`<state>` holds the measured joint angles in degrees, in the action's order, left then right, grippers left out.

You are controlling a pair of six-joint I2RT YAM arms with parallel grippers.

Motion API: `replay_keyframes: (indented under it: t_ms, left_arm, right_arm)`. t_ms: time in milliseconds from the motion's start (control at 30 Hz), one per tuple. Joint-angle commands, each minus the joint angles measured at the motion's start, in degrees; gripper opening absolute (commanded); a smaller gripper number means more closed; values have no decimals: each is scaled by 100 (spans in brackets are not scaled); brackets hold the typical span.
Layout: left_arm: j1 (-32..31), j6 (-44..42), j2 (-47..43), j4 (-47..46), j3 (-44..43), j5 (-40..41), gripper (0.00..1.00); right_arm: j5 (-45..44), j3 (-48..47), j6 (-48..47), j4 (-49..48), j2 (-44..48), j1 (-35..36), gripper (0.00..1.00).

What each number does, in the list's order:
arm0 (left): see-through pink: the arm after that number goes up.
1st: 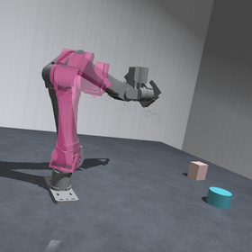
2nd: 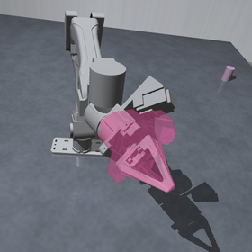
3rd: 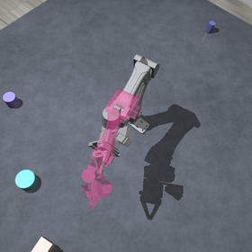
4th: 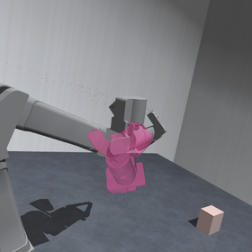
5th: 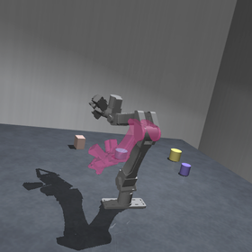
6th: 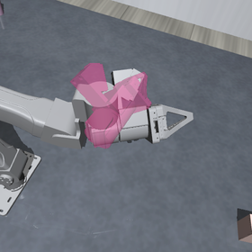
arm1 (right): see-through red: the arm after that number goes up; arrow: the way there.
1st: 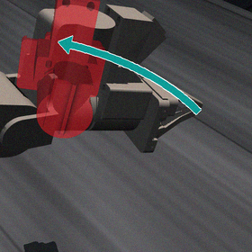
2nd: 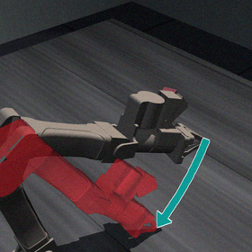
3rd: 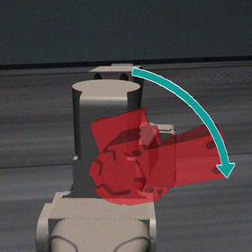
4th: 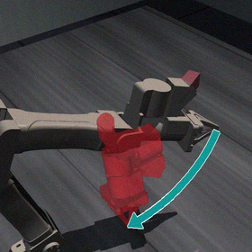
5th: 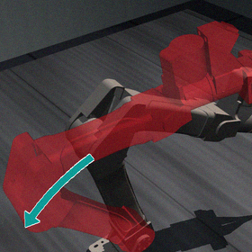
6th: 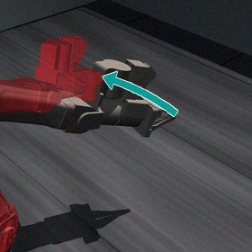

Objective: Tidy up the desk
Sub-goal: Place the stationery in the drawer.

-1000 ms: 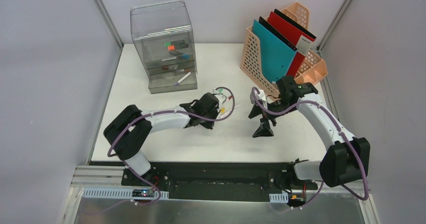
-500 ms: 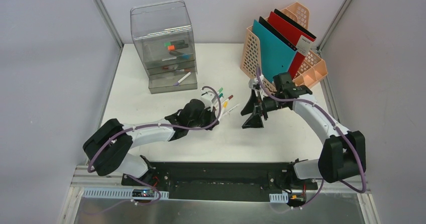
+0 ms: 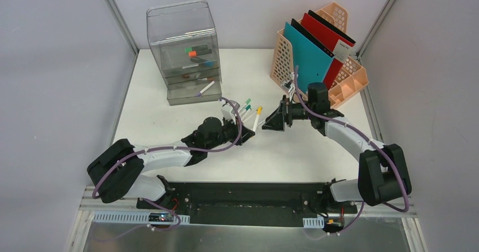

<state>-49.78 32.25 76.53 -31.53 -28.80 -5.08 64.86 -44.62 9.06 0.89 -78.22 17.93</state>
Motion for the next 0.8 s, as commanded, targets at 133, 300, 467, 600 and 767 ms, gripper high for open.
replay_keyframes:
  t_ms: [133, 300, 467, 600, 767]
  left_arm:
    - [-214, 414, -108, -1061, 57, -7, 0]
    - [-357, 474, -77, -1250, 76, 138, 0]
    - [-474, 711, 26, -1522, 164, 370, 0]
    - [-555, 937, 196, -1846, 272, 593, 0]
    - [-586, 1052, 357, -2050, 301, 709, 0]
  right_arm:
    - [-228, 76, 1049, -1316, -46, 200, 80]
    - [-271, 56, 946, -1245, -113, 261, 74]
    - [-278, 30, 896, -1199, -171, 322, 65]
    - [-148, -13, 873, -1151, -226, 370, 46]
    - [34, -76, 799, -1092, -277, 441, 19]
